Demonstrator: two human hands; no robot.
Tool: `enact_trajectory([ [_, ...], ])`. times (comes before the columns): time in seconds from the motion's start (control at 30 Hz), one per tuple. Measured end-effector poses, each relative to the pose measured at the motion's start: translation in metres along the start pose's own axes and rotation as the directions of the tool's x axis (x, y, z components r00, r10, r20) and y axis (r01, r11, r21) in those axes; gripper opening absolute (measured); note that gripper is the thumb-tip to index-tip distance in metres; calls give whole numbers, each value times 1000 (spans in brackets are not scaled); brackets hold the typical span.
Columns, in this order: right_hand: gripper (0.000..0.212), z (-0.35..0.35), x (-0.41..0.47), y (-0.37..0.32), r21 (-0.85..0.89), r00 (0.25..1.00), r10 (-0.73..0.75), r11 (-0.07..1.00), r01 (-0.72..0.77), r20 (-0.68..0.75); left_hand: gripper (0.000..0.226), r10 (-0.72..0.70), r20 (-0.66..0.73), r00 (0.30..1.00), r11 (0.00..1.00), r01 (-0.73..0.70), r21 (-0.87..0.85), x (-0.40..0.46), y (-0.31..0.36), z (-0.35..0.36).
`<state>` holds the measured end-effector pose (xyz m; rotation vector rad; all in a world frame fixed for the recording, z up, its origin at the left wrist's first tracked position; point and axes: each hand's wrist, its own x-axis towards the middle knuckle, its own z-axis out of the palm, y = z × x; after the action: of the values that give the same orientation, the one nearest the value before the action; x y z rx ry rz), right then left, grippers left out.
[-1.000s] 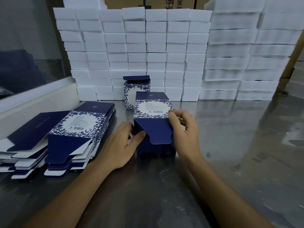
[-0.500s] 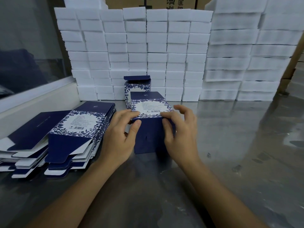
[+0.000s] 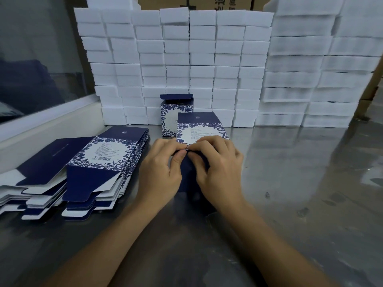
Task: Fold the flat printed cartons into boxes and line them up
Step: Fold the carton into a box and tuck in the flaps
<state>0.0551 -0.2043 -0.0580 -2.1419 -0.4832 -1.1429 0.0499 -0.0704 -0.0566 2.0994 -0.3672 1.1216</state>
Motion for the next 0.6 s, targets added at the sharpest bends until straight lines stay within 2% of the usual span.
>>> enact_trajectory([
  [0.23,14,3,-5,10,46,998,-11,999,14,-65,22,2,14,1000,1000,-2,3,0,-3,-1],
  [0.6,8,3,0,17,161,990,104,983,-88,-93,25,17,34,999,1000,-16,-20,-2,-9,0],
])
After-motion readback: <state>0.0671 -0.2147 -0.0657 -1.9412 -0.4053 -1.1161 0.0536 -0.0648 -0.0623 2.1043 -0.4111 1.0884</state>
